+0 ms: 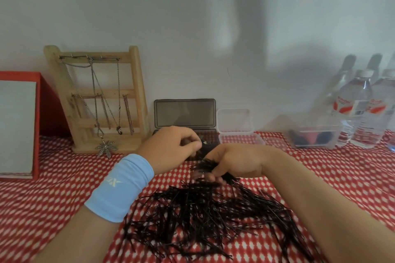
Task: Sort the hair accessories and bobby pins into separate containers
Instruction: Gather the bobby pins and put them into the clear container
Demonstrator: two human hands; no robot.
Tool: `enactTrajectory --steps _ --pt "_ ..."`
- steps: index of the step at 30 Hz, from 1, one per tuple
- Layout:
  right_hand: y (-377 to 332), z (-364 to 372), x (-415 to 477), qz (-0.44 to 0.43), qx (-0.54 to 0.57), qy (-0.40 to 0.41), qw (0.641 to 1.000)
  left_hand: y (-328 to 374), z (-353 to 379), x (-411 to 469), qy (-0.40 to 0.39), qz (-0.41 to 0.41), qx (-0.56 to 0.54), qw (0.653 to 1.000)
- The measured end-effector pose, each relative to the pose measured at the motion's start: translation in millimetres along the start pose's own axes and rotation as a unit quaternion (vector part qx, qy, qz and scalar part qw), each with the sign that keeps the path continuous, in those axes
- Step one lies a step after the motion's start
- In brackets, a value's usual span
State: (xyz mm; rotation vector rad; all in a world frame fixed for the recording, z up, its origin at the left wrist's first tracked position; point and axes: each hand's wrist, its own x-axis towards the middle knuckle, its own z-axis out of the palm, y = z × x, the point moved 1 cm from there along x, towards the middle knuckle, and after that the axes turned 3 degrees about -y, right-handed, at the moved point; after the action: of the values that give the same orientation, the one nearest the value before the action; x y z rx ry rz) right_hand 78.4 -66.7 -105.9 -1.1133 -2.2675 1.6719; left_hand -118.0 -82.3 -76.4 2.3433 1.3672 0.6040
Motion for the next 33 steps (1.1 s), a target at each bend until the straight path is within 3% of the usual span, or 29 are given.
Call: enactTrajectory --steps 4,7,12,15,20,25,29,31,33 --pt "3.0 -0.7 -1.2 -0.038 0.230 0.020 0.972 -2.8 -1.1 -1.3 0.020 0.003 -0.050 0.999" --pt "0.5 -0.9 -1.2 -0.099 0.328 0.023 0.939 -0.2 3.0 -0.4 0.075 0.024 -0.136 0.988" --pt "-3.7 6.3 -0.3 -0.112 0.310 -0.010 0.944 1.8 12.9 -0.2 0.124 0.045 -0.199 0.971" --pt "-3.3 9.9 1.8 -0.123 0.301 -0.020 0.946 2.1 11.3 -1.9 0.103 0.046 -0.248 0.962" --pt "-1.4 8.7 3.7 -0.113 0.316 0.022 0.942 -1.5 10.8 -1.3 0.036 0.057 -0.190 0.980" --pt "-3.7 8.0 2.9 -0.088 0.307 0.047 0.946 3.3 22.1 1.4 0.008 0.065 -0.242 0.968" --pt "-5.1 10.5 2.1 -0.091 0.306 0.050 0.946 -3.6 26.0 5.4 -0.002 0.074 -0.151 0.986" --pt "-5.6 10.8 2.3 -0.105 0.298 0.047 0.948 -3.7 27.4 5.1 -0.011 0.075 -0.205 0.976" --pt "-7.5 7.9 1.4 -0.130 0.317 0.049 0.938 -1.5 29.8 5.0 0.022 0.057 -0.336 0.940"
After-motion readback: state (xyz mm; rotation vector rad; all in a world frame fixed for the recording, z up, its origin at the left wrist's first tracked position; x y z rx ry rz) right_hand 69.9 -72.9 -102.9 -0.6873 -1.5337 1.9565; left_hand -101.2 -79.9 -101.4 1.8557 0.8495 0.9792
